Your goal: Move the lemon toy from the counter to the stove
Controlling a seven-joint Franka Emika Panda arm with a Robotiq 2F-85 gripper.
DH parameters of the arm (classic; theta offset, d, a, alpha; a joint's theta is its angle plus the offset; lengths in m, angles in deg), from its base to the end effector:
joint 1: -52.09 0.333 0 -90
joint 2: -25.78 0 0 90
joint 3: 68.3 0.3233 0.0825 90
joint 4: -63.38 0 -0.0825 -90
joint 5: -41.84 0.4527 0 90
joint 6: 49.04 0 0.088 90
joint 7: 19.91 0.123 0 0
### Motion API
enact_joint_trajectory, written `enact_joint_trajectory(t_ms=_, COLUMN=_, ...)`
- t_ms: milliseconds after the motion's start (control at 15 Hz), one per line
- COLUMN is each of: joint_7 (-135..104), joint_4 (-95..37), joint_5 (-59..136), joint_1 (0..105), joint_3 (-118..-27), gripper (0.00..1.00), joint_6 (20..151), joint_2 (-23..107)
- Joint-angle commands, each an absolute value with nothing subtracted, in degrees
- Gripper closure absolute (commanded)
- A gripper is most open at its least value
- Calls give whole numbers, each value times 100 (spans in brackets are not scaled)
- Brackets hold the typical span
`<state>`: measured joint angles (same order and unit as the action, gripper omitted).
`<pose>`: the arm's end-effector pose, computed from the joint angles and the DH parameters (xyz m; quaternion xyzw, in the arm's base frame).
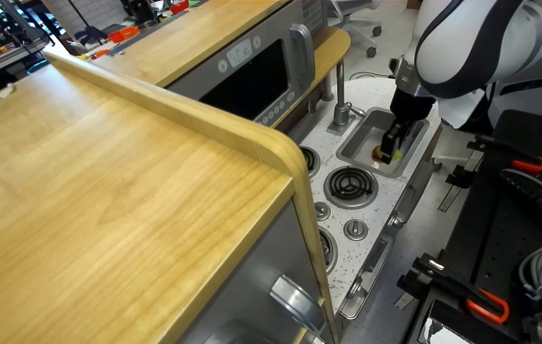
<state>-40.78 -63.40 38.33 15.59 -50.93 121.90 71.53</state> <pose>0.5128 -0.1357 -0.0421 -0.9947 -0.0015 -0.0404 0.0945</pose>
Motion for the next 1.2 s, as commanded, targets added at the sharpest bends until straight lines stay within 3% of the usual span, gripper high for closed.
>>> enact_joint_trajectory(t_ms=0, joint_7=-4658, joint_4=-6035, joint_5=3587, joint_1=1813, joint_3=-5227, gripper=83, joint_6=11451, joint_2=7326)
enact_joint_trajectory(t_ms=533, joint_7=-5151, joint_4=-5667, joint_5=2871, joint_1=3187, joint_3=-6327, gripper=83, joint_6=11534, joint_2=7384)
enact_joint_trajectory(t_ms=1133, joint_7=-5124, joint_4=-5520, joint_5=2650, joint_1=3531, joint_3=-6404, gripper=83, joint_6=12283, joint_2=7535)
